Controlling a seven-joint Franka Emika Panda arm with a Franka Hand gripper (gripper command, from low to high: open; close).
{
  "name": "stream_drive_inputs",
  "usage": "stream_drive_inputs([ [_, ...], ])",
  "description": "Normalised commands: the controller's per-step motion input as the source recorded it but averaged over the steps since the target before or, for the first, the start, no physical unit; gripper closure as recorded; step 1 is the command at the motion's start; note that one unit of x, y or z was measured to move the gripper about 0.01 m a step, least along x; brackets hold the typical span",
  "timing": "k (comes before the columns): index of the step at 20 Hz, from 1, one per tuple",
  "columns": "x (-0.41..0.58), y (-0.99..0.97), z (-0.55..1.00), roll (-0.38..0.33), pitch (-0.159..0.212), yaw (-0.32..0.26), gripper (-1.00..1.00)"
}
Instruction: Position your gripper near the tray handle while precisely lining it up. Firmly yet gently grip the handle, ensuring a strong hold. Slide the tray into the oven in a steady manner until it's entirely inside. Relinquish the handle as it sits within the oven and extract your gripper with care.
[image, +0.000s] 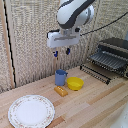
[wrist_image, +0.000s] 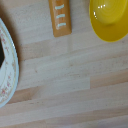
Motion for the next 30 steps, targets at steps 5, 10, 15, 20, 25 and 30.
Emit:
stream_drive_inputs([
  [5, 0.028, -0.12, 0.0, -0.253, 0.011, 0.126, -1.0],
  [10, 0.0, -0.3, 0.0, -0.286, 0.004, 0.109, -1.0],
  [15, 0.0, -0.31, 0.0, -0.308, 0.001, 0.108, -1.0],
  [20, 0.0, -0.34, 0.0, -0.317, 0.0, 0.105, -1.0],
  [25, -0.013, -0.39, 0.0, -0.304, -0.003, 0.11, -1.0],
  [30, -0.017, -0.37, 0.0, -0.304, -0.02, 0.114, -1.0],
])
